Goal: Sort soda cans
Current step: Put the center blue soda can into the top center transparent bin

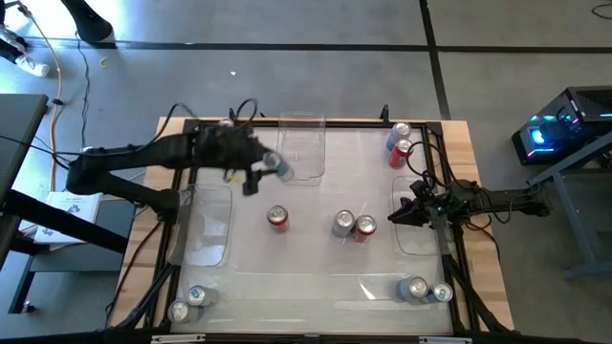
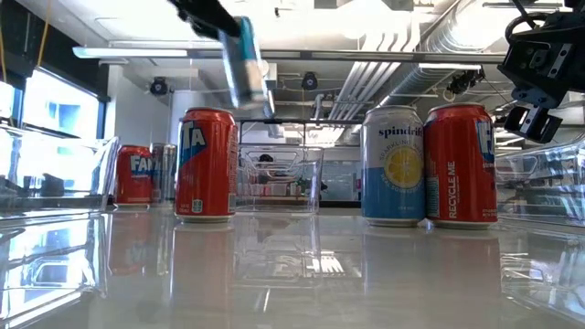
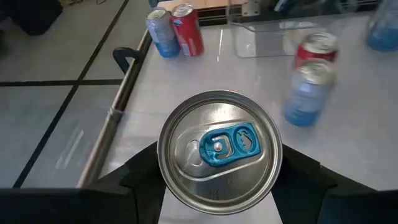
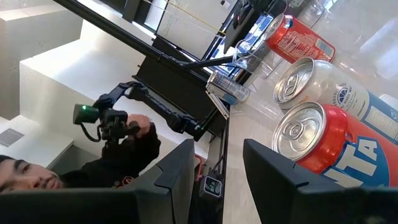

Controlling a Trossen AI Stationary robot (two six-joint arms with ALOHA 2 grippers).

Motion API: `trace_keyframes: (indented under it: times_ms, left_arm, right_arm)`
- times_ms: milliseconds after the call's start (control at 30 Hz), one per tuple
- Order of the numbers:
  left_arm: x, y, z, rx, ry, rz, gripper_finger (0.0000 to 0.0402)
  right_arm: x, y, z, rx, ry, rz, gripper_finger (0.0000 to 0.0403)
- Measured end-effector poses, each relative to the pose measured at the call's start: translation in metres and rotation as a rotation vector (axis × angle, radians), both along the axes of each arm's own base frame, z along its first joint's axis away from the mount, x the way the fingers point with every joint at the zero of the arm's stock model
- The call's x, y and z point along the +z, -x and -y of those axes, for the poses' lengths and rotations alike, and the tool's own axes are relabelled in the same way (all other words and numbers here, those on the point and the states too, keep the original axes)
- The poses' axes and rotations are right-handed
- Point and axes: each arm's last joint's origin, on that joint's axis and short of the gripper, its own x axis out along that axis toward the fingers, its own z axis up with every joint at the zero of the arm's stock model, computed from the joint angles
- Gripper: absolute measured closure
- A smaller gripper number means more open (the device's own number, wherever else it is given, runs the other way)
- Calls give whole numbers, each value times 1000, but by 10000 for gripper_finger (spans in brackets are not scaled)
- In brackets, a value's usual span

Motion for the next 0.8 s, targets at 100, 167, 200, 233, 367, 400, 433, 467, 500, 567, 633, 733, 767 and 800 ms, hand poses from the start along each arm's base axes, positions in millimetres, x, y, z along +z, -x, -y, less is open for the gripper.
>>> trace_keyframes:
  times_ms: [100,167,200,233,367,400,433,467,500,567,633,733,767,800]
  left_arm:
    - [-7,-18,-30,-9,-15,-12,181]
    - [-15,-31,-51,4,-13,-20,181]
    - [-21,-36,-61,12,-3,-38,181]
    - [-29,-41,-70,21,16,-65,181]
    - [-60,-52,-94,66,75,-174,181]
    - [-66,-53,-97,70,89,-197,181]
    - [-71,-54,-99,74,101,-219,181]
    - [-76,-55,-101,77,113,-244,181]
    - [-80,-55,-102,81,122,-264,181]
    - [-84,-56,-102,93,141,-281,181]
    - [-83,-56,-101,100,151,-274,181]
    - [-79,-54,-98,103,157,-272,181]
    - [-79,-53,-97,105,161,-276,181]
    - [-78,-52,-96,103,168,-280,181]
  right_arm:
    - [0,0,0,0,0,0,270]
    - [0,0,0,0,0,0,270]
    - [0,0,0,0,0,0,270]
    - [0,0,0,0,0,0,270]
    - [0,0,0,0,0,0,270]
    - [0,0,0,0,0,0,270]
    - [0,0,0,0,0,0,270]
    - [0,0,0,0,0,0,270]
    - [0,0,0,0,0,0,270]
    - [0,0,0,0,0,0,270]
    - [0,0,0,0,0,0,270]
    - [0,0,0,0,0,0,270]
    - [0,0,0,0,0,0,270]
    - [0,0,0,0,0,0,270]
